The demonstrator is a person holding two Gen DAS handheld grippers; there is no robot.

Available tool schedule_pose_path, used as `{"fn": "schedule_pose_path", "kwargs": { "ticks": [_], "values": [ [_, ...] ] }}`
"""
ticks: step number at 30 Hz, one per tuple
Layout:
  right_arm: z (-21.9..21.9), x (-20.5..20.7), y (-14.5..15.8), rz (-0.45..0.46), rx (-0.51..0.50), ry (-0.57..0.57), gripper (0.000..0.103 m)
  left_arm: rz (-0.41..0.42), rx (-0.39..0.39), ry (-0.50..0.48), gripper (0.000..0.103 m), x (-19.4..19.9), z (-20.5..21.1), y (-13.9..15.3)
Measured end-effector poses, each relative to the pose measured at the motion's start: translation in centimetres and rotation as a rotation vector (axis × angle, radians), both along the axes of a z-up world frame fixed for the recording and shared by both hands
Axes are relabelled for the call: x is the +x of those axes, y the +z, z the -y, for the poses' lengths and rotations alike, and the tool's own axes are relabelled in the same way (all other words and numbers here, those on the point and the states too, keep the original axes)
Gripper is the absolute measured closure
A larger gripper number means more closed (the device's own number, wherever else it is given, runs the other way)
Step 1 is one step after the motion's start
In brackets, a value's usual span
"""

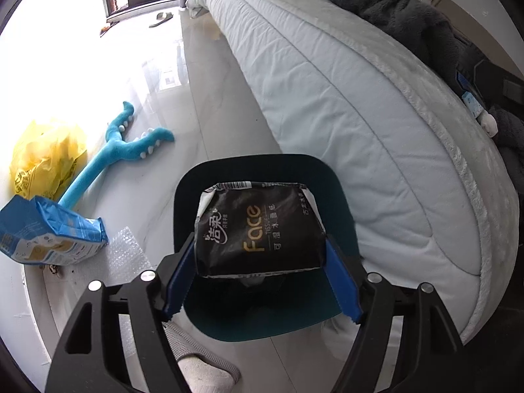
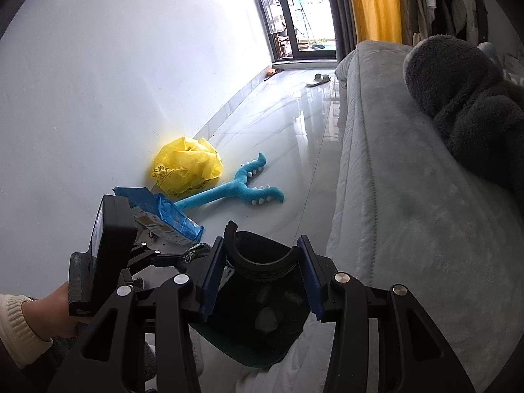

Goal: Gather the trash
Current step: 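Carry the tissue pack and ring over the bin and open both grippers, then move both empty grippers back toward the blue diaper pack on the bed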

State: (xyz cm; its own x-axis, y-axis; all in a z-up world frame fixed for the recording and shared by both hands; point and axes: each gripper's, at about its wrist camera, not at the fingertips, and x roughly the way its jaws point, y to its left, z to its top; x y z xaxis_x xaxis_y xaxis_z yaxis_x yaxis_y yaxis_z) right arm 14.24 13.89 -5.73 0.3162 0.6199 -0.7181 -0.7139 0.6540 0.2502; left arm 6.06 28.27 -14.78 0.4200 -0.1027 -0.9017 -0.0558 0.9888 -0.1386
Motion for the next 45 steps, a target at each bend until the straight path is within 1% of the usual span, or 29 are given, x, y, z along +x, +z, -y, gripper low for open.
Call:
{"fn": "schedule_pose_path", "kwargs": {
  "ticks": [1, 2, 3, 5, 9, 13, 20, 25, 29, 32, 39, 42, 43, 44, 45],
  "values": [
    [-0.4, -0.1, -0.2, -0.003, -0.002, 0.003, 0.058, 0.006, -0.001, 0.0, 0.012, -0.3, -0.2, 0.1],
    [-0.9, -0.2, -0.4, -0.007, -0.004, 0.007, 0.058, 0.02, 0.002, -0.001, 0.01, -0.5, -0.4, 0.3],
    [-1.4, -0.2, -0.7, -0.012, -0.007, 0.011, 0.058, 0.03, 0.006, -0.005, 0.009, -0.7, -0.6, 0.5],
    [-2.1, -0.4, -1.1, -0.016, -0.015, 0.017, 0.058, 0.047, 0.012, -0.005, 0.009, -1.1, -1.2, 0.8],
    [-4.0, -0.6, -2.4, -0.04, -0.041, 0.031, 0.058, 0.097, -0.003, 0.022, 0.009, -2.0, -2.6, 1.7],
    [-5.6, -0.6, -4.2, -0.062, -0.077, 0.04, 0.058, 0.17, -0.01, 0.045, 0.009, -2.9, -4.1, 3.4],
    [-8.4, -0.6, -8.0, -0.117, -0.147, 0.061, 0.058, 0.302, 0.014, 0.075, 0.009, -3.9, -5.9, 6.7],
    [-10.2, -1.0, -10.5, -0.148, -0.195, 0.078, 0.058, 0.351, 0.014, 0.101, 0.009, -4.2, -7.0, 8.2],
    [-11.1, -1.4, -11.8, -0.157, -0.229, 0.09, 0.058, 0.402, -0.007, 0.123, 0.01, -4.7, -7.5, 9.6],
    [-11.7, -1.6, -12.8, -0.169, -0.252, 0.1, 0.057, 0.432, 0.009, 0.122, 0.01, -5.0, -7.5, 10.5],
    [-12.6, -2.1, -14.5, -0.187, -0.295, 0.12, 0.056, 0.473, -0.002, 0.119, 0.016, -5.0, -7.2, 12.0],
    [-12.5, -2.1, -15.0, -0.207, -0.32, 0.124, 0.054, 0.487, -0.011, 0.118, 0.019, -5.1, -6.9, 12.4],
    [-12.4, -2.3, -14.9, -0.201, -0.325, 0.122, 0.05, 0.491, -0.014, 0.116, 0.02, -5.1, -6.9, 12.6],
    [-12.4, -2.4, -14.9, -0.195, -0.329, 0.121, 0.043, 0.499, -0.014, 0.113, 0.02, -5.1, -6.7, 12.8],
    [-12.2, -2.4, -14.6, -0.19, -0.33, 0.121, 0.041, 0.506, -0.014, 0.11, 0.021, -5.1, -6.6, 13.1]
  ]
}}
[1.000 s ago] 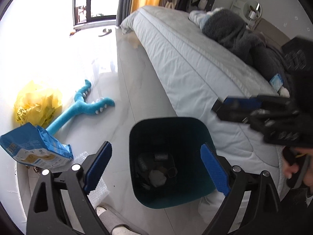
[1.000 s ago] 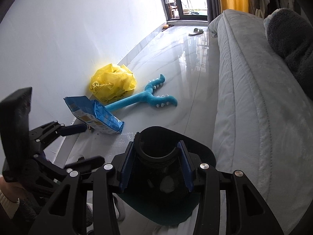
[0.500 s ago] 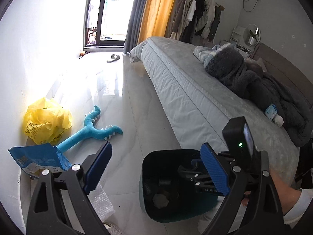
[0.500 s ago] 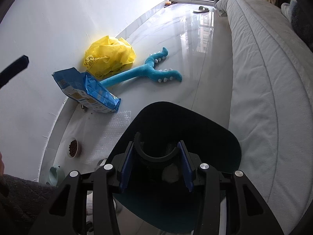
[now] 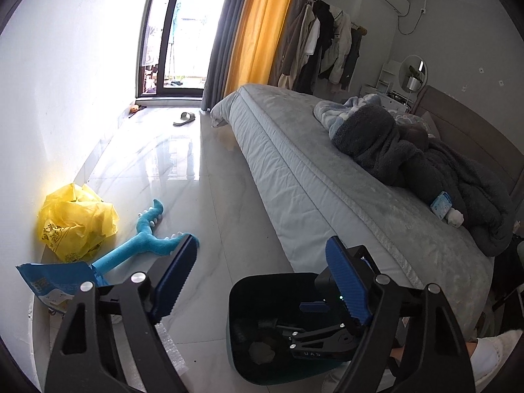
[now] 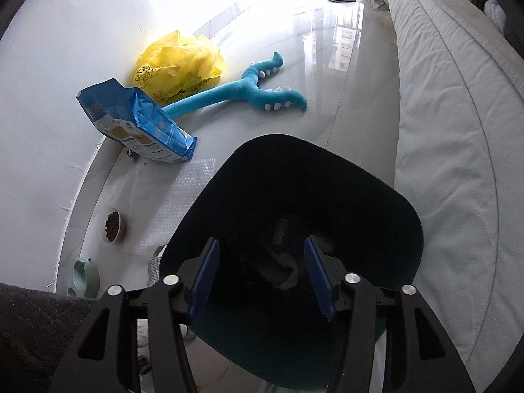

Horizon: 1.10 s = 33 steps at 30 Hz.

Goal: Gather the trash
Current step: 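Move both empty grippers back toward the blue diaper pack on the bed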

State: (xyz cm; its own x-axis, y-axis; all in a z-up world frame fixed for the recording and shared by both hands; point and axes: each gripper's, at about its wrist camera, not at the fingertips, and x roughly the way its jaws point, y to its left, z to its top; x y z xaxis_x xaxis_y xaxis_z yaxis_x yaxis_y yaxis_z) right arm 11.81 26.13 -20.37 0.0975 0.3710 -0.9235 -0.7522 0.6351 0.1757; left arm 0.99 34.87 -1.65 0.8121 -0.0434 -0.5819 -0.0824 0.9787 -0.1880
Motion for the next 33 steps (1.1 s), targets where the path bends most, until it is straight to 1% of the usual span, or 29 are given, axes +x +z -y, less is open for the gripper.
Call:
{"fn": "schedule_pose_path", "kwargs": {
  "ticks": [2, 8, 14, 19, 21, 25, 29, 33],
  "values": [
    [0.4, 0.0, 0.5, 0.007, 0.008, -0.006, 0.04, 0.016, 0.003, -0.005, 0.022, 0.0, 0.3, 0.5],
    [2.0, 0.2, 3.5, 0.042, 0.061, -0.02, 0.036, 0.041, -0.005, -0.013, 0.022, 0.4, 1.5, 1.4],
    [4.7, 0.3, 6.5, 0.075, 0.124, -0.018, 0.033, 0.071, 0.007, -0.037, 0.022, 1.4, 4.1, 2.7],
    [8.1, 0.5, 9.5, 0.114, 0.194, -0.038, 0.03, 0.053, 0.02, -0.056, 0.022, 2.7, 6.2, 2.5],
    [9.4, 0.7, 10.4, 0.134, 0.207, -0.049, 0.029, 0.044, 0.026, -0.06, 0.022, 3.2, 7.0, 2.3],
    [12.2, 1.2, 11.6, 0.171, 0.221, -0.082, 0.029, 0.038, 0.016, -0.072, 0.021, 4.1, 8.6, 2.3],
    [14.9, 2.0, 12.3, 0.186, 0.237, -0.125, 0.028, 0.027, 0.026, -0.087, 0.018, 5.3, 10.1, 2.3],
    [16.9, 3.1, 12.8, 0.205, 0.249, -0.16, 0.028, 0.011, 0.011, -0.107, 0.016, 6.7, 11.5, 2.0]
  ]
}}
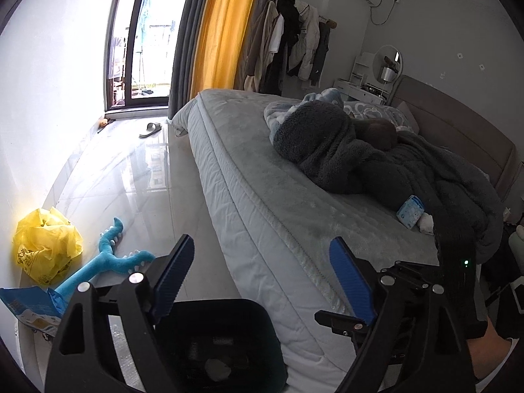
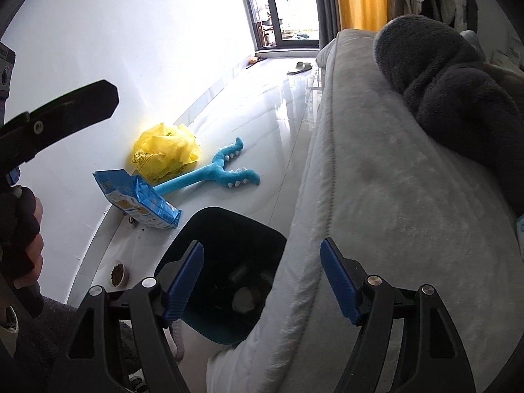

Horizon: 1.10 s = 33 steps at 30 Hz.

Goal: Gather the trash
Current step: 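Move both empty grippers back toward the blue diaper pack on the bed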

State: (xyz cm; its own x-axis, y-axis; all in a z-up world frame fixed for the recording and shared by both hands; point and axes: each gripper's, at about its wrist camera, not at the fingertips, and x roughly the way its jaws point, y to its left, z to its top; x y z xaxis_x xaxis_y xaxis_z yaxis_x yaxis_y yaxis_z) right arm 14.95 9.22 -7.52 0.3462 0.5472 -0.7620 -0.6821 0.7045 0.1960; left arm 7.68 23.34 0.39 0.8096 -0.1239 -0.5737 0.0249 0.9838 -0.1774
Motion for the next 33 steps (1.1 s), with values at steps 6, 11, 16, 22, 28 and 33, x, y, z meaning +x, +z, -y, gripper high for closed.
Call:
{"fn": "schedule_pose_path", "kwargs": {
  "ticks": [6, 11, 16, 22, 28, 33],
  "values": [
    [4.0, 1.9, 0.5, 0.018, 0.004, -0.059, 0.028, 0.0, 0.004, -0.037, 0.012, 2.1, 2.8, -0.3],
    [6.8, 3.5, 0.9, 0.037, 0.011, -0.117, 0.026, 0.009, 0.009, -0.063, 0.01, 4.0, 5.0, -0.5],
    [9.7, 5.2, 1.0, 0.049, 0.014, -0.183, 0.025, 0.011, 0.008, -0.088, 0.01, 5.9, 6.8, -1.0],
    [12.4, 7.2, 0.9, 0.059, 0.002, -0.23, 0.025, -0.008, 0.011, -0.112, 0.01, 8.6, 9.1, -2.0],
    [14.9, 9.0, 0.8, 0.068, -0.015, -0.281, 0.025, -0.009, 0.014, -0.141, 0.01, 10.8, 11.1, -2.6],
    [16.8, 10.0, 0.2, 0.064, -0.036, -0.315, 0.025, -0.013, 0.01, -0.164, 0.01, 12.5, 12.8, -3.0]
  ]
}}
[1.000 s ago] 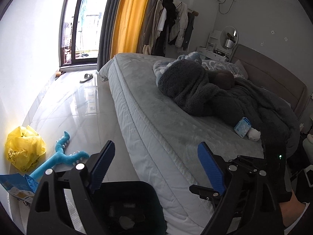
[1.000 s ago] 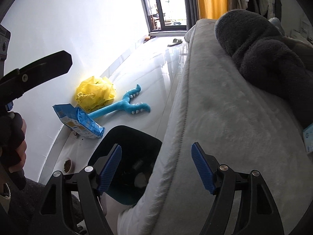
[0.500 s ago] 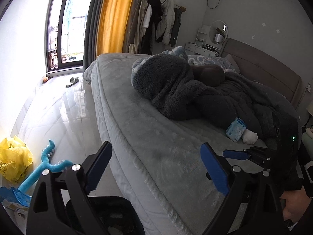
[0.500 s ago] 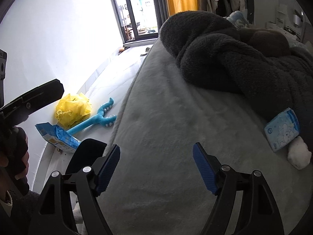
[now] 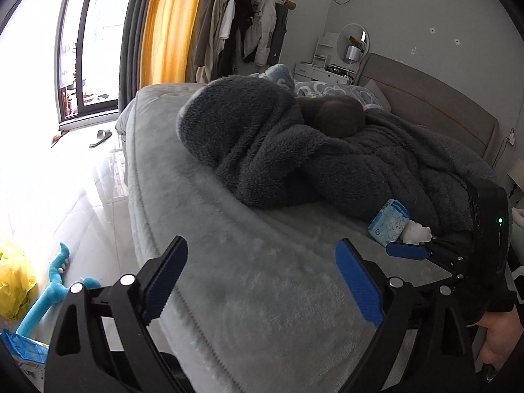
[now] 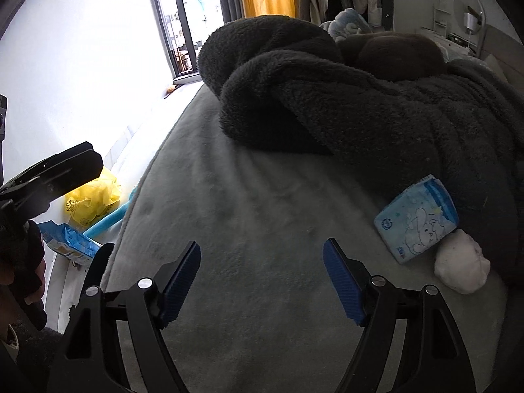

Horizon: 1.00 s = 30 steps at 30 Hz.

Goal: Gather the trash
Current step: 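Move both empty grippers back toward the blue diaper pack on the bed, then grasp the white tissue ball with the right gripper while the left grasps the blue diaper pack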

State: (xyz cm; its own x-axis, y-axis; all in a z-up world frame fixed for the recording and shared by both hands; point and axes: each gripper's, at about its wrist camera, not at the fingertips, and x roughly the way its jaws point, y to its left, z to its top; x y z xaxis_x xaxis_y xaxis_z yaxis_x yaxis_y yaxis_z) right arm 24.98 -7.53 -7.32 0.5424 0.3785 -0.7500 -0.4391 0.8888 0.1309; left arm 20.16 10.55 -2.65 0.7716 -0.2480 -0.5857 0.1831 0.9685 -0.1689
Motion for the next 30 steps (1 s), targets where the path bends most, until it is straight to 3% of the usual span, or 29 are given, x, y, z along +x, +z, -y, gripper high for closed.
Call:
{"fn": "schedule_pose_path", "kwargs": {
  "ticks": [30],
  "values": [
    [14.7, 6.0, -2.3, -0.006, -0.027, -0.236, 0.021, -0.032, 0.023, -0.278, 0.009, 7.1, 14.2, -3.5]
  ]
}}
